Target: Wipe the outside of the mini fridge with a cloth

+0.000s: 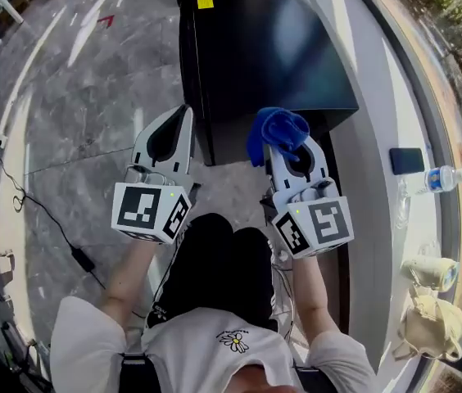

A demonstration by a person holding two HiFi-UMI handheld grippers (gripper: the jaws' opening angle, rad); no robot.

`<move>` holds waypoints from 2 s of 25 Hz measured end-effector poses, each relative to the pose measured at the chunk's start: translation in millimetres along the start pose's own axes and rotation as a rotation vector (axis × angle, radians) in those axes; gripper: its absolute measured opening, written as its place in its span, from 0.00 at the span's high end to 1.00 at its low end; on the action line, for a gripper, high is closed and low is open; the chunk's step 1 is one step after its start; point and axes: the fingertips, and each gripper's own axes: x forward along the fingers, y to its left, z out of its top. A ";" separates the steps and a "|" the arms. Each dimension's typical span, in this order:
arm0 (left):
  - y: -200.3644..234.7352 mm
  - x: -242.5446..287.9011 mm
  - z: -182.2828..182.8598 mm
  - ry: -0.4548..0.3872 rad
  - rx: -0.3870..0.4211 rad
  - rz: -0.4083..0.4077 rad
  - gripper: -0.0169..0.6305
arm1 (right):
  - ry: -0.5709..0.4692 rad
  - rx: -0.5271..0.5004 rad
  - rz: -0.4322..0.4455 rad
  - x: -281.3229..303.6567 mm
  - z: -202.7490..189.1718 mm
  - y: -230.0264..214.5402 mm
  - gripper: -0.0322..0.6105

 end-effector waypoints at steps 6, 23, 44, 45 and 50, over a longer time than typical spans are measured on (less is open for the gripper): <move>5.7 -22.7 -56.4 -0.113 0.005 -0.005 0.97 | -0.048 0.053 0.057 -2.1 -65.9 -0.8 0.87; 18.6 -11.9 -125.1 -0.086 -0.034 0.037 0.97 | -0.038 0.029 0.207 41.4 -102.4 50.9 0.87; 18.1 -31.5 -147.7 -0.055 -0.100 -0.002 0.97 | 0.035 -0.171 0.137 77.4 -121.2 84.6 0.87; 15.3 -30.3 -150.3 -0.049 -0.102 -0.012 0.97 | 0.035 -0.172 0.133 76.1 -120.7 82.9 0.87; 5.6 -25.0 -155.3 -0.041 -0.106 -0.046 0.97 | 0.030 -0.170 0.093 68.6 -116.4 65.2 0.87</move>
